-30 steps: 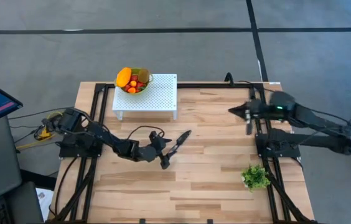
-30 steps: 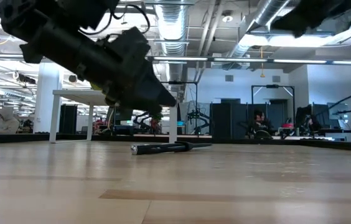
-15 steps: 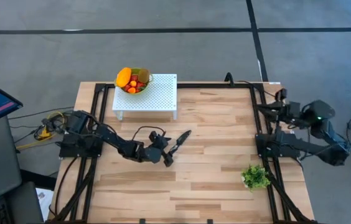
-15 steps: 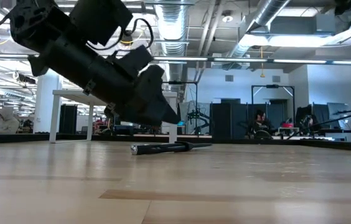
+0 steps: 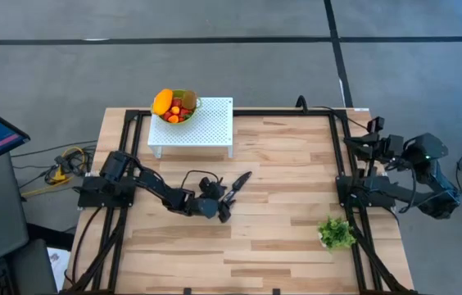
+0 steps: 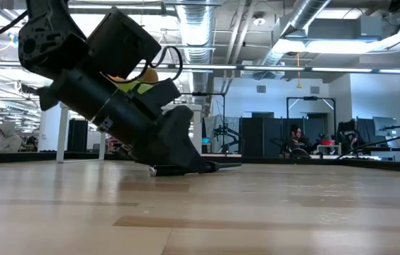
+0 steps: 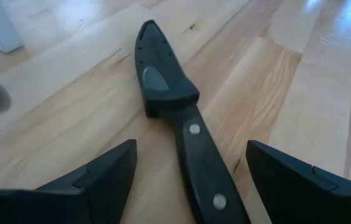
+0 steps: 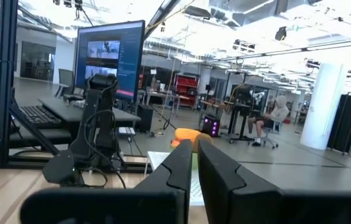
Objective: Pick & Place Fruit
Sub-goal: Put the knife on the shelf
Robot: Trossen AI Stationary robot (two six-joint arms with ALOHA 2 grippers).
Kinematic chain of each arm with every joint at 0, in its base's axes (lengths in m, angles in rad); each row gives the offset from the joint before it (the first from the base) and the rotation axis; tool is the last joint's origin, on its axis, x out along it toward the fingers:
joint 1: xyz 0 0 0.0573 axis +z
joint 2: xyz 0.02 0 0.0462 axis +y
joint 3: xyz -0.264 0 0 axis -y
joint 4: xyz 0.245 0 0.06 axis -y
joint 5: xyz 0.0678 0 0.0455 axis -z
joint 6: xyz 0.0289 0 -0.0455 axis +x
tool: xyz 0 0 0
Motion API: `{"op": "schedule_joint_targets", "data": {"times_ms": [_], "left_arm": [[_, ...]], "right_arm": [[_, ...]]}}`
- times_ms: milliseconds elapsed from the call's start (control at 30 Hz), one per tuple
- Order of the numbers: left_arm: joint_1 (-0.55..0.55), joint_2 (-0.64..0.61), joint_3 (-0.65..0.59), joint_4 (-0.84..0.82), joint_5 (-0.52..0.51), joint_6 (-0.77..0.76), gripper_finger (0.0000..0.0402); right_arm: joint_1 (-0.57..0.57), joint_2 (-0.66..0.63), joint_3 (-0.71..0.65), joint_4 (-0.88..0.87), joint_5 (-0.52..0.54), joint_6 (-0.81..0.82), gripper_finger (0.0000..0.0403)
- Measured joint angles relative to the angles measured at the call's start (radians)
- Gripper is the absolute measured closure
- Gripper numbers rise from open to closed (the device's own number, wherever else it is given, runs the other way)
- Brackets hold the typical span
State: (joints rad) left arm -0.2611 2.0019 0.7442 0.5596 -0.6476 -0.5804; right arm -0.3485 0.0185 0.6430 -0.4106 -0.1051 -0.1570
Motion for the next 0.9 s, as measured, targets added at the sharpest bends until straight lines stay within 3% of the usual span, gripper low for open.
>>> {"op": "schedule_joint_targets", "data": {"times_ms": [233, 700, 900], "left_arm": [[-0.003, 0.028, 0.005, -0.002, -0.014, 0.004, 0.0121], [0.007, 0.030, 0.002, -0.014, -0.018, 0.023, 0.0305], [0.006, 0.030, 0.002, -0.011, -0.018, 0.025, 0.0311]], "right_arm": [[0.000, 0.000, 0.000, -0.001, 0.000, 0.000, 0.0384], [0.000, 0.000, 0.000, -0.001, 0.000, 0.000, 0.0382], [0.000, 0.000, 0.000, -0.001, 0.000, 0.000, 0.0385]]}}
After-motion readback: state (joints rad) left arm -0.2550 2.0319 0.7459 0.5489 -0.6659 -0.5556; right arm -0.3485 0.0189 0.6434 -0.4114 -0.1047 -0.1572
